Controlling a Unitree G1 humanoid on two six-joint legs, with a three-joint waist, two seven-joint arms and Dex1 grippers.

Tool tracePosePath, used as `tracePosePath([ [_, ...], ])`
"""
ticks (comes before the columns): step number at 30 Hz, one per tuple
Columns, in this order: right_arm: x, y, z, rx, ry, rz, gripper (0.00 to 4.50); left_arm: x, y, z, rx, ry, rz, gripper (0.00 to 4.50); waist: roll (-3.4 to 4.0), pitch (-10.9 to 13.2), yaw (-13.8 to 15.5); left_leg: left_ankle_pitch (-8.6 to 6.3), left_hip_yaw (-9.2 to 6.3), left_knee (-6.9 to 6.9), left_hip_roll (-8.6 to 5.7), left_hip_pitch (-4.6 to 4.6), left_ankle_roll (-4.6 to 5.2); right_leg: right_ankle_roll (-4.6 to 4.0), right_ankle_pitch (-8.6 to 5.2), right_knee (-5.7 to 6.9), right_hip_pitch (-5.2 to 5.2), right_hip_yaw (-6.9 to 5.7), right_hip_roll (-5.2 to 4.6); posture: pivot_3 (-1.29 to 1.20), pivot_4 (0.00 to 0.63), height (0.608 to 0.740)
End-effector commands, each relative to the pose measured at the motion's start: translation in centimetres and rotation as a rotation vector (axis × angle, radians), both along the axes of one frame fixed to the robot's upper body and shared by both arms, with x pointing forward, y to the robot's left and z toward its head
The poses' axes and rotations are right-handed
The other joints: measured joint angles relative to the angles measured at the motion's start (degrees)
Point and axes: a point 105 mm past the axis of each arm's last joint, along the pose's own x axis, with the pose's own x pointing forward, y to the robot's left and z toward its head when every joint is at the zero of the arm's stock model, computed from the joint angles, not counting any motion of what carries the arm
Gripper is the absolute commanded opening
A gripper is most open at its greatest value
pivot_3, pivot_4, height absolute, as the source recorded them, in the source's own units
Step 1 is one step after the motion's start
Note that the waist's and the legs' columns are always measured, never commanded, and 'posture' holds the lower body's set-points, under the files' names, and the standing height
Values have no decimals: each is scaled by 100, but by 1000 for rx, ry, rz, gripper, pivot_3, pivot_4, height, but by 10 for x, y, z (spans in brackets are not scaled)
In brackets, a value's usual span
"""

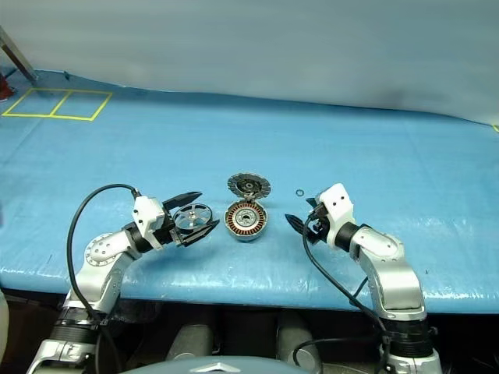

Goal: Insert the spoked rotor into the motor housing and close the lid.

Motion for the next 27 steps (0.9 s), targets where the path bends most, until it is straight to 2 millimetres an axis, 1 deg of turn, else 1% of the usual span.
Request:
tracePosePath([
  [1,15,-17,1,-14,-65,-90,3764,3,-1,10,-15,-46,0,4498,0,0,-1,0,2,1,-1,-1,0,2,1,-1,0,2,-2,0,150,740],
  [6,29,-26,-16,-61,-69,-142,3764,5,-1,12,-22,-59,11,4498,2,1,7,0,2,-5,-1,0,1,-2,4,0,-2,2,-1,0,150,740],
  [8,34,-27,-19,-65,-82,-158,3764,5,-1,12,-19,-60,13,4498,6,3,-13,0,2,-7,-1,0,1,-4,5,0,-3,3,0,0,150,740],
  [14,51,-22,-21,-53,-97,-162,3764,6,1,13,-12,-63,19,4498,7,4,-48,1,2,-5,-1,2,1,-3,6,2,0,4,2,0,150,740],
  [19,63,-11,-25,-39,-83,-135,3764,6,1,14,-7,-69,24,4498,7,4,-49,1,3,-5,-1,3,2,-3,7,2,0,5,2,0,150,740],
  [21,68,-10,-28,-33,-73,-141,3764,6,1,14,-5,-70,25,4498,7,4,-49,1,3,-5,-1,3,2,-20,18,2,0,5,2,0,150,740],
  [27,80,-11,-36,-33,-44,-169,3764,6,2,15,0,-70,30,4498,9,5,-47,2,3,-4,-2,2,2,-19,20,2,1,6,2,0,150,740],
])
